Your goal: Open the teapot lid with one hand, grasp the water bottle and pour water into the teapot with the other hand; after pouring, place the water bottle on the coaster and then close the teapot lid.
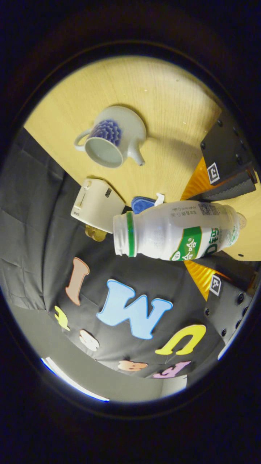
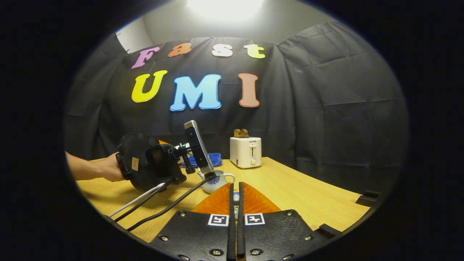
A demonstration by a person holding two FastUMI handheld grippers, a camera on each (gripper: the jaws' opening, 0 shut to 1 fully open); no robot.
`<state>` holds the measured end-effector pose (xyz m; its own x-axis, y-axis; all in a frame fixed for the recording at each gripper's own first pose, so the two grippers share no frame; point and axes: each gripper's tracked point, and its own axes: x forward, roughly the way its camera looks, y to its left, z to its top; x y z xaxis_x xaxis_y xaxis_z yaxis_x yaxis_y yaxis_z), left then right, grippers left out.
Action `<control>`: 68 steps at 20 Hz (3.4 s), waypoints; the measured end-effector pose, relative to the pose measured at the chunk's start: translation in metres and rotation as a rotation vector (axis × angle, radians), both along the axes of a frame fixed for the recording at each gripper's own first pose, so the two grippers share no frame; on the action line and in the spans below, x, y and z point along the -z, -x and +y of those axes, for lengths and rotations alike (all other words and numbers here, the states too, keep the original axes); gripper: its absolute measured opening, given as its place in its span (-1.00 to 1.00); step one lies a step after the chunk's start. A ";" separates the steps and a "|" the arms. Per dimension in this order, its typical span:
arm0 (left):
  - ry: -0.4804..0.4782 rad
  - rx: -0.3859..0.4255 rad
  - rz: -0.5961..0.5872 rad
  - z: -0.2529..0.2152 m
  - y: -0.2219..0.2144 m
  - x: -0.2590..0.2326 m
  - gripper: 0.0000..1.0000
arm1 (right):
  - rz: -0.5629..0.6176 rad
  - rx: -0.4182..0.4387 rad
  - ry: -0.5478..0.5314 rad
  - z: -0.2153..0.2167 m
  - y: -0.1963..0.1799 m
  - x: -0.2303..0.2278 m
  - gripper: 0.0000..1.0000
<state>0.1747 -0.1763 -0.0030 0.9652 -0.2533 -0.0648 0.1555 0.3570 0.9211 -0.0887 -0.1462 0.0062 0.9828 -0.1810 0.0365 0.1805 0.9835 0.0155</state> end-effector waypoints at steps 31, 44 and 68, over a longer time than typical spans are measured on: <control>-0.562 0.079 -0.202 -0.031 -0.003 -0.018 0.52 | -0.026 0.029 -0.002 -0.023 0.010 -0.007 -0.96; -0.634 0.081 -0.256 -0.032 -0.004 -0.025 0.51 | -0.026 0.012 -0.021 -0.021 0.009 -0.007 -0.96; -0.845 0.104 -0.380 -0.048 0.007 -0.031 0.60 | -0.018 0.005 -0.017 -0.021 0.007 -0.003 -0.96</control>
<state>0.1681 -0.2245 0.0281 0.9344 -0.3528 0.0486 -0.2164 -0.4540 0.8643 -0.0954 -0.1669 0.0097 0.9812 -0.1862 0.0512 0.1845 0.9822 0.0356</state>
